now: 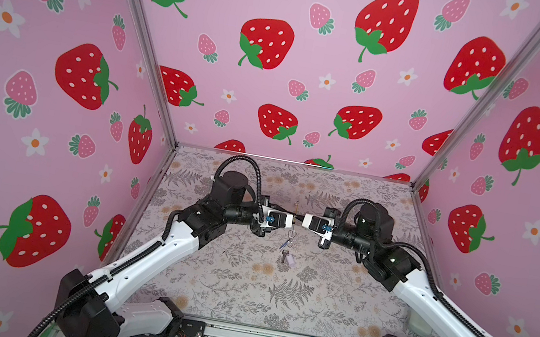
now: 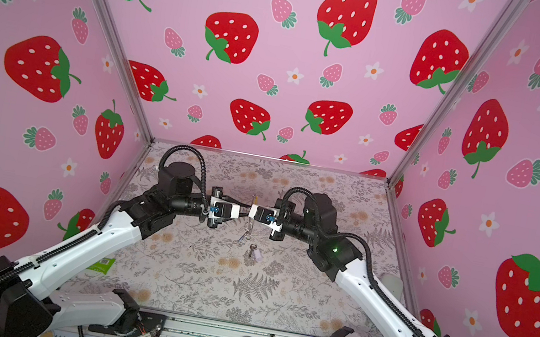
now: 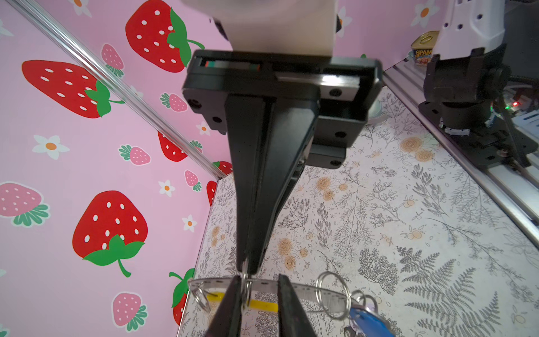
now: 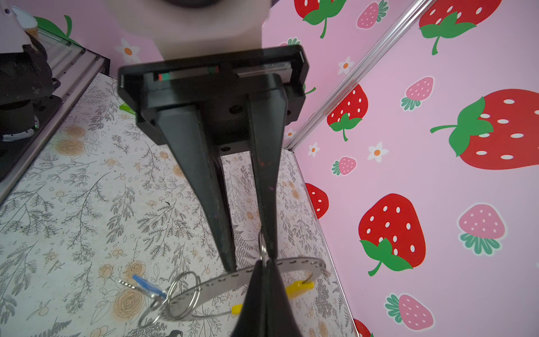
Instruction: Put the keys on the keyring
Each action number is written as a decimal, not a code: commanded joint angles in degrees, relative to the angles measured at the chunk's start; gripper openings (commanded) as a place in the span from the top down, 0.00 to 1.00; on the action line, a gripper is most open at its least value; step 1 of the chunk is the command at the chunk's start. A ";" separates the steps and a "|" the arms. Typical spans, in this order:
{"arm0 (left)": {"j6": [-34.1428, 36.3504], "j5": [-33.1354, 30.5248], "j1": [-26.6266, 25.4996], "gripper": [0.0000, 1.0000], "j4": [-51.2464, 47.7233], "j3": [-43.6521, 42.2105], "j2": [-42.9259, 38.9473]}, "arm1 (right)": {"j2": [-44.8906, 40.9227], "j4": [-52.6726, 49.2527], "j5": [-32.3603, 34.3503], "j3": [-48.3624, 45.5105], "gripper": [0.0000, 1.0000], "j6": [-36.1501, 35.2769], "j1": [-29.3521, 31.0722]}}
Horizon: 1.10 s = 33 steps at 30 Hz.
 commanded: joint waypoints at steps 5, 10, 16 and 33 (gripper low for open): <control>0.65 -0.19 0.15 0.82 -1.58 2.65 0.40 | -0.48 2.28 -2.29 1.66 1.00 0.02 -0.09; 0.54 -0.15 0.21 0.87 -1.30 2.53 0.66 | -0.52 2.28 -2.82 1.64 1.00 0.17 -0.09; 0.78 -0.28 0.15 0.93 -1.31 2.62 0.76 | -0.57 2.31 -3.08 1.56 1.00 0.38 -0.09; -3.86 0.43 0.17 1.00 6.59 -0.82 -1.52 | -3.96 4.36 -2.21 -2.64 0.68 3.00 -2.78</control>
